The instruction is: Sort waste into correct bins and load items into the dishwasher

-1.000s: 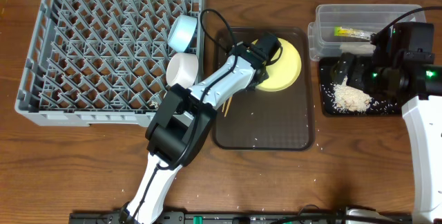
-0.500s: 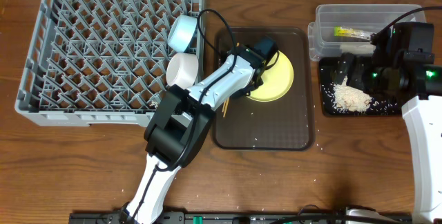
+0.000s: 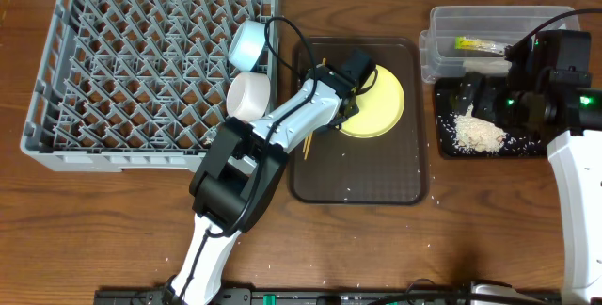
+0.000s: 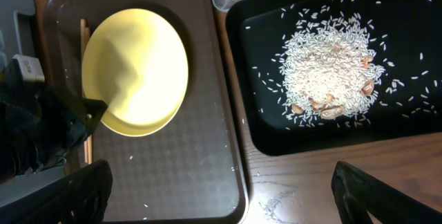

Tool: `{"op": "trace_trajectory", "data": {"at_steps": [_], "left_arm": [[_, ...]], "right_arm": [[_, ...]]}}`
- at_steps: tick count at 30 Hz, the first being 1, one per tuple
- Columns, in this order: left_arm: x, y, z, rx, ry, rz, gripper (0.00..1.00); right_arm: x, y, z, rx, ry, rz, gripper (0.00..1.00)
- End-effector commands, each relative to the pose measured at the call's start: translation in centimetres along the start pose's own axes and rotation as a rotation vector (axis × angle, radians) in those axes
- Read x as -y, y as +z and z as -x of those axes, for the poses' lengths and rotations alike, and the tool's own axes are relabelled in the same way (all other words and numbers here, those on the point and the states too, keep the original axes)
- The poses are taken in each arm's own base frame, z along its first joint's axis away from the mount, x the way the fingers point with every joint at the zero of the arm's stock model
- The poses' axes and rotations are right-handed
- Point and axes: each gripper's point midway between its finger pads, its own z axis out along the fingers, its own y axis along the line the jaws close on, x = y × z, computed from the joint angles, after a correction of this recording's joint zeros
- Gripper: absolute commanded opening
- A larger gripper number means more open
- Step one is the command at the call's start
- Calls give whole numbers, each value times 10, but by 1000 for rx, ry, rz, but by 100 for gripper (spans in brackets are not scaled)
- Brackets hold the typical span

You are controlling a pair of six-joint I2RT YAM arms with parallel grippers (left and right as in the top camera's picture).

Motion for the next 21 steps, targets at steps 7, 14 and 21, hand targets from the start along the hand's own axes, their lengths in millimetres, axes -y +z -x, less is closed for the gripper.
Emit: {"op": "trace_trajectory", "data": {"at_steps": [7,14,21], "left_arm": [[-15,-11,-9,-27,162,13,7],[-5,-69,20,82,231,-77,7],[-6,-105,35,127,239,-129,7]], "right_arm": [[2,-1,3,6,14,-3,99],[2,-1,3,6,14,-3,99],[2,-1,3,6,14,-3,99]]}}
